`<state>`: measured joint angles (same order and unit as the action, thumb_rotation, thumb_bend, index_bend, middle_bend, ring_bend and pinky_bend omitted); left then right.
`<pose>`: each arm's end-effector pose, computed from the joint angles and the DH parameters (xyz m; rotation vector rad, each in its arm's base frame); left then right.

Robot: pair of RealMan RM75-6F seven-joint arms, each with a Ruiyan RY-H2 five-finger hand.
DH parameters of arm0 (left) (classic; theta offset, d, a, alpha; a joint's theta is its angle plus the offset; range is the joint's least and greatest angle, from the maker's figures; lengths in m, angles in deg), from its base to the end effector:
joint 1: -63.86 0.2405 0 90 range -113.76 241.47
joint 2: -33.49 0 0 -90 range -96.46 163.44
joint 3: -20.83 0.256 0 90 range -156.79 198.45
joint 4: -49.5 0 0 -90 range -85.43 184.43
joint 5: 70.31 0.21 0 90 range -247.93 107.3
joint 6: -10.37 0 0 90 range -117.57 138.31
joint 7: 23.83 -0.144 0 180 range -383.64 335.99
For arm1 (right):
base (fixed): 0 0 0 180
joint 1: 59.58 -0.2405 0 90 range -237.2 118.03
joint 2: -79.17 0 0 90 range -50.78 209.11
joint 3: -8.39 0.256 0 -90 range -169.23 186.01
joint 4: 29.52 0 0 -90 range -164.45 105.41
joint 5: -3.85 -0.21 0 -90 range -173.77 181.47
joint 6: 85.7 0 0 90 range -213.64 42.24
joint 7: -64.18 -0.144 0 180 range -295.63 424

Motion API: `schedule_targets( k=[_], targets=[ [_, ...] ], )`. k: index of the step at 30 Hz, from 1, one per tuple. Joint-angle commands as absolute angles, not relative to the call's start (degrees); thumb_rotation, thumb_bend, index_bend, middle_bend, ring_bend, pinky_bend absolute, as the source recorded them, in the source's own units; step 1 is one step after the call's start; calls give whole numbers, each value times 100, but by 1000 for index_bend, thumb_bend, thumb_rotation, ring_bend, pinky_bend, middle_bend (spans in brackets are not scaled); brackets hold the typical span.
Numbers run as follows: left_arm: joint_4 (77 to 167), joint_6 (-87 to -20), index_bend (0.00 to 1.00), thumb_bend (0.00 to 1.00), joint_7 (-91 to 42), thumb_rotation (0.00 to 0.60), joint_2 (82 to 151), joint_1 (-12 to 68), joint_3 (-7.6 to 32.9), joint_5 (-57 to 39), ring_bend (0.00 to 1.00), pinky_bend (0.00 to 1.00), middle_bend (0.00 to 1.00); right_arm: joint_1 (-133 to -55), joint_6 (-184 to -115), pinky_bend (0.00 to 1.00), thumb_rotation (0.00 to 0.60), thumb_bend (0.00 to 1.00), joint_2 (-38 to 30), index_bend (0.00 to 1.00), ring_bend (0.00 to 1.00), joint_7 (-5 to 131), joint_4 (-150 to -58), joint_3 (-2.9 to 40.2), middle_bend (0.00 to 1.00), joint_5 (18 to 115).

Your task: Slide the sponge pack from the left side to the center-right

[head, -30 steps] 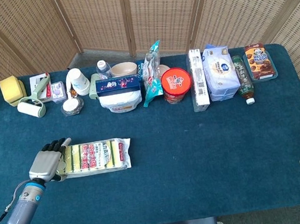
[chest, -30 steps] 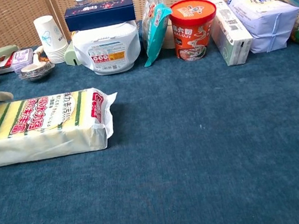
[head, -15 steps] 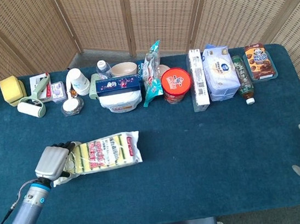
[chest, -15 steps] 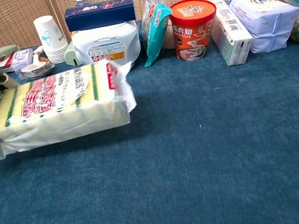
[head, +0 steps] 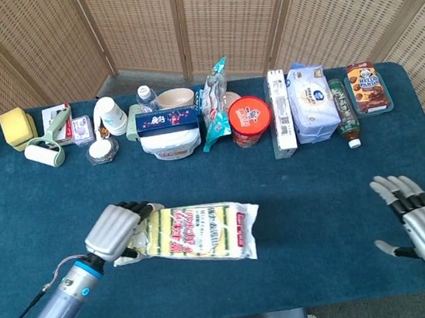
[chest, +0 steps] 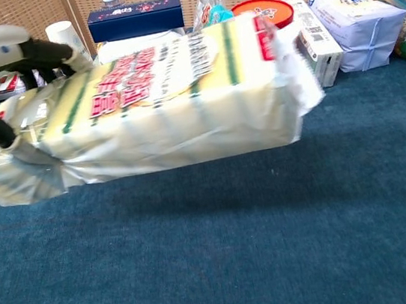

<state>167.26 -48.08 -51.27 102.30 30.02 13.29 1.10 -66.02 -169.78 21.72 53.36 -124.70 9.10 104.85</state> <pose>-0.1141 0.2581 0.0615 -1.9998 -0.9098 -0.9987 -0.2760 -0.1754 0.1675 1.6284 -0.9319 1.0925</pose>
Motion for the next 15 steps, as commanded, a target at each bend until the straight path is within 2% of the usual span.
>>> schedule_targets(
  k=[1,10,15],
  targets=[
    [17152,-4703,384,4,-5876,600,10563,2563,1102,-652,561,656,567,-6846,-16847,0,600,0,2076,0,0,5049,-12403,832,0,10794],
    [17060,-5129,376,3,-7178,600,11636,1697,844,-2241,552,656,556,-7286,-16163,0,600,0,2377,0,0,4387,-13025,508,0,10991],
    [16887,-5394,374,3,-7506,600,12086,1372,787,-2625,546,655,555,-7557,-15878,0,600,0,2660,0,0,3836,-13257,370,0,11104]
  ],
)
